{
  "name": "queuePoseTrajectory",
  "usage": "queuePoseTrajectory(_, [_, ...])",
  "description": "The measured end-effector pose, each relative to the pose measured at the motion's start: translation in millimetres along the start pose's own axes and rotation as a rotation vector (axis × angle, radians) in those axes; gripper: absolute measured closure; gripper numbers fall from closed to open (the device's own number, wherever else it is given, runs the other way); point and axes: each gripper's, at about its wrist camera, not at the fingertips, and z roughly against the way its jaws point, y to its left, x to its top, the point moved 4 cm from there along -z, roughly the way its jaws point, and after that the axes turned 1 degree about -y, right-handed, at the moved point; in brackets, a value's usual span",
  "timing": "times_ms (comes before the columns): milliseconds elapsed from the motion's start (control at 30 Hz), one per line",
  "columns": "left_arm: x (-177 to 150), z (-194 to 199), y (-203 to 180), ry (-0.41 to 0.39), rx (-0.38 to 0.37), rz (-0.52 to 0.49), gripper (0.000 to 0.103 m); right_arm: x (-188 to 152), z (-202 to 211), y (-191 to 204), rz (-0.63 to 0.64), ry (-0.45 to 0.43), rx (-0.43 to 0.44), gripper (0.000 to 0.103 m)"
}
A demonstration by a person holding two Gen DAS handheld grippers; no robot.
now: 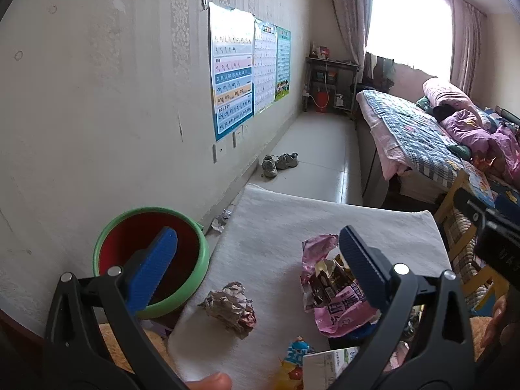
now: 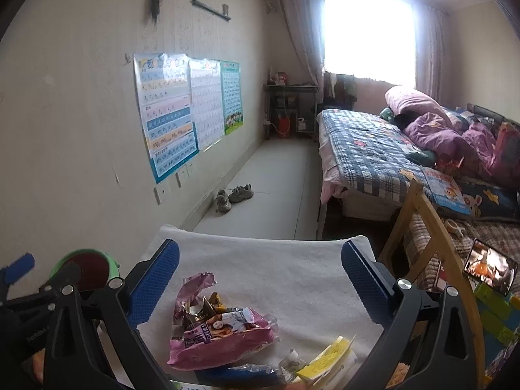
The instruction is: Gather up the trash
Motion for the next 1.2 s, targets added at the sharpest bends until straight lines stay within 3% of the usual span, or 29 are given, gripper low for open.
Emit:
queuePoseTrajectory(767, [-3.3, 0.9, -4.8, 0.025, -0.055, -0.012, 0.005, 1.9, 2.4, 2.3, -0.022, 0.003, 0.005, 0.007])
queuePoseTrajectory(1200, [-6.7, 0.2, -4.2, -0.01, 0.002, -0.032, 0.005, 1.9, 3.0, 2.0, -0.011, 0.008, -0.005, 0.007])
